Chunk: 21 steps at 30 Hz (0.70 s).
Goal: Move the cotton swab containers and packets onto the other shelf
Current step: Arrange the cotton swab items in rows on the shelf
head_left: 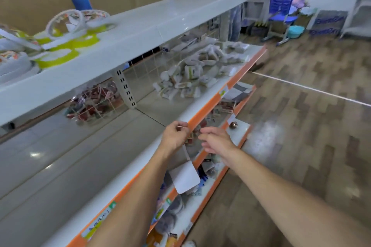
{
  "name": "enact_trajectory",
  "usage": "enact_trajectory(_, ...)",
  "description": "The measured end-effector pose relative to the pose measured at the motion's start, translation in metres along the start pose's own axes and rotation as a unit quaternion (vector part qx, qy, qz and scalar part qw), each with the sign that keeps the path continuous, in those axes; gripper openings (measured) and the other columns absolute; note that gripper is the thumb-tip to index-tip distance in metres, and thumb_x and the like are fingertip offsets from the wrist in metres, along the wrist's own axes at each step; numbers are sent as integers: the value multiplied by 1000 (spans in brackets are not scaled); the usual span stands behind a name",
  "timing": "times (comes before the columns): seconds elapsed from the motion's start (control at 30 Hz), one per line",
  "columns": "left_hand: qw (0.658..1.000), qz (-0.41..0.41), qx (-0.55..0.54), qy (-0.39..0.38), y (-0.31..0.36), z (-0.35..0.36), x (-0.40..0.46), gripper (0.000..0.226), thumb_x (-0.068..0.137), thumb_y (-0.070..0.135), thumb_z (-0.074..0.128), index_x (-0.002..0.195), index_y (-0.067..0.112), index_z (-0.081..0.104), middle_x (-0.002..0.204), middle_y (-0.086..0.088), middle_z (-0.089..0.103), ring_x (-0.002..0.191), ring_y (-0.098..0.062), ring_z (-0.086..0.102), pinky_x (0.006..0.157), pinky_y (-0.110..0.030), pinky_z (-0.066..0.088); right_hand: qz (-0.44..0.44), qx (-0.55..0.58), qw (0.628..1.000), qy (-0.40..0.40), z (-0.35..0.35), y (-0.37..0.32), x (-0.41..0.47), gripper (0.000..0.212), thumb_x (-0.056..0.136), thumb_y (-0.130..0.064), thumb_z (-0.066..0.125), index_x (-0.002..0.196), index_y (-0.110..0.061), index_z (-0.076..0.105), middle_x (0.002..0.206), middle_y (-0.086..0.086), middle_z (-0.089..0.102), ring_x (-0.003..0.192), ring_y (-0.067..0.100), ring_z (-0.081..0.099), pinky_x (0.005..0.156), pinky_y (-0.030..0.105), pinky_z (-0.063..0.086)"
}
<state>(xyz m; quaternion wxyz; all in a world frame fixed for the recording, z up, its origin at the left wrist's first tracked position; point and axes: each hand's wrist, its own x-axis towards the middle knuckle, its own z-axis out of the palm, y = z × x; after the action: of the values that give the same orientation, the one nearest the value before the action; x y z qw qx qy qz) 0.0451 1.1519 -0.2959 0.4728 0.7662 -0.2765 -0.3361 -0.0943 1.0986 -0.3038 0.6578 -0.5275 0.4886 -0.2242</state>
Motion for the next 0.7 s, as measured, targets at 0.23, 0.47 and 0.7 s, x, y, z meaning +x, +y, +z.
enact_trajectory(0.23,999,12,4,-38,28,59,62,10,92,9,60,98,17,62,66,1,60,46,-11,47,45,-21,36,11,-3,999,40,-51,-18,56,27,90,-16,68,116,-22,66,90,1,67,75,10,63,55,16,51)
enact_trajectory(0.47,995,23,-9,-92,72,121,142,10,91,6,61,94,16,62,71,-8,57,50,-17,42,51,-26,33,14,3,996,87,-110,-51,133,25,90,-15,66,114,-19,66,89,2,66,78,15,63,63,24,51)
enact_trajectory(0.7,992,62,22,-104,128,171,228,13,91,17,67,104,18,64,93,-5,64,79,-19,59,74,-33,49,-23,-1,994,105,-149,-99,217,14,89,-7,65,89,-21,68,65,-3,64,57,11,57,53,21,46)
